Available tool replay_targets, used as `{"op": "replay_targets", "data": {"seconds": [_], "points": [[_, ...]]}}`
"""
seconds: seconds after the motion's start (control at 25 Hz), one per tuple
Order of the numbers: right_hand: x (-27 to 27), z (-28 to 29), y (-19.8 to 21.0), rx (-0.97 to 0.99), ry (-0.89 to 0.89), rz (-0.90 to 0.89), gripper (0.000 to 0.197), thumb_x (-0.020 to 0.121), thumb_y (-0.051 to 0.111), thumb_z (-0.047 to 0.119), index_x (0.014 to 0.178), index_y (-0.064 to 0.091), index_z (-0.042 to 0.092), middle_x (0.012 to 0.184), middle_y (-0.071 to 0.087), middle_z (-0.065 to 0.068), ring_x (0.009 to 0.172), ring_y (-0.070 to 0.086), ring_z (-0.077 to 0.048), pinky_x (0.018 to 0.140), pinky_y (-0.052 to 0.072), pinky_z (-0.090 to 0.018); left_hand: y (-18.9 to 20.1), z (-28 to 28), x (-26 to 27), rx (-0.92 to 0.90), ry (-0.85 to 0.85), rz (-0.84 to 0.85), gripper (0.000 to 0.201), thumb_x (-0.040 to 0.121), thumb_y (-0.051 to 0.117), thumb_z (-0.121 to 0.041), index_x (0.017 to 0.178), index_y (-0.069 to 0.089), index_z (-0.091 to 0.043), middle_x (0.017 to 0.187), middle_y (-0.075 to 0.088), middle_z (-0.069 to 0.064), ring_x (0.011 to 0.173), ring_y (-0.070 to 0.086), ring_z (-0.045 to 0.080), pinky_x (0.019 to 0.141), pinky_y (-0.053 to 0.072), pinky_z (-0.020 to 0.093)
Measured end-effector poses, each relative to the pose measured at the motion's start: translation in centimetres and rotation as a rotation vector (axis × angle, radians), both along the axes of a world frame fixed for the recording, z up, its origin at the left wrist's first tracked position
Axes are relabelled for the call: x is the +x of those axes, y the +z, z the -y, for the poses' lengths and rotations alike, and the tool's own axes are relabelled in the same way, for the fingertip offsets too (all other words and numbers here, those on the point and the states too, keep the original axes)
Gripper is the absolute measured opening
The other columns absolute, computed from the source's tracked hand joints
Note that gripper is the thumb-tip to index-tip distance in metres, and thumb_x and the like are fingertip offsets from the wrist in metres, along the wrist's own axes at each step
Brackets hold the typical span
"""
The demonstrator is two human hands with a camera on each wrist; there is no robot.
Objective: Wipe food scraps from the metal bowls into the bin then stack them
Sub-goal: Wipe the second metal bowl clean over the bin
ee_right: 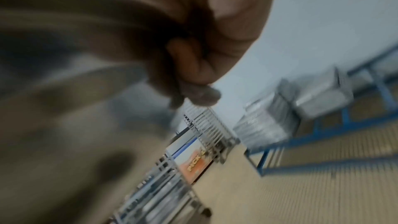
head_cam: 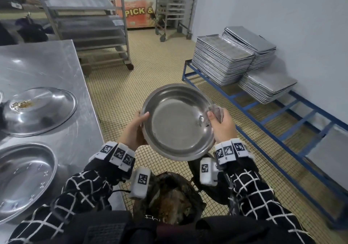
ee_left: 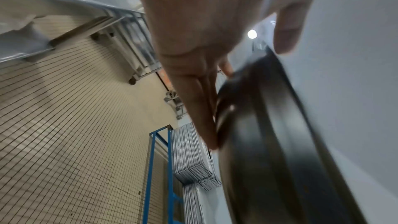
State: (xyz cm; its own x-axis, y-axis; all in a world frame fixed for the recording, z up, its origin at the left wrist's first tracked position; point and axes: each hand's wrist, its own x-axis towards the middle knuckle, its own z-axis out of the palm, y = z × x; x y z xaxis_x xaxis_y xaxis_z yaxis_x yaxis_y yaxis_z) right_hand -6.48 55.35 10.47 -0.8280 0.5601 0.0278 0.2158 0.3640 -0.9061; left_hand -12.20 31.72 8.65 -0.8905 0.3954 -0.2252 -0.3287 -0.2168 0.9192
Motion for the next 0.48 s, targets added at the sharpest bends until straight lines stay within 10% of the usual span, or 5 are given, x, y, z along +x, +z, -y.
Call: {"op": "replay_targets", "data": {"seconds": [0.32, 0.48], "points": [[0.6, 1.1, -1.8, -0.11, -0.062, -0.008, 0.023, 0.093, 0.055, 0.035, 0.107, 0.054, 0.016, 0.091, 0.061, 0.008, 0.083, 0.06, -0.007, 0.062, 0.043, -0.017, -0.2, -1.8, 1.3, -0.193, 0.164, 0.008, 0.047, 0.101, 0.029, -0.046, 0.096, 0.064, -0.015, 0.098, 0.069, 0.019, 0.09, 0.065, 0.041, 0.086, 0.053, 0.051], [-0.2, 3.5, -2.1, -0.221, -0.158, -0.08, 0.018, 0.094, 0.053, 0.03, 0.105, 0.048, 0.018, 0.087, 0.054, 0.015, 0.075, 0.053, 0.005, 0.051, 0.038, -0.008, -0.4, -3.3, 1.3, -0.137, 0.231, 0.016, 0.041, 0.1, 0.033, -0.046, 0.106, 0.06, -0.015, 0.095, 0.07, 0.015, 0.082, 0.069, 0.028, 0.074, 0.058, 0.039]]}}
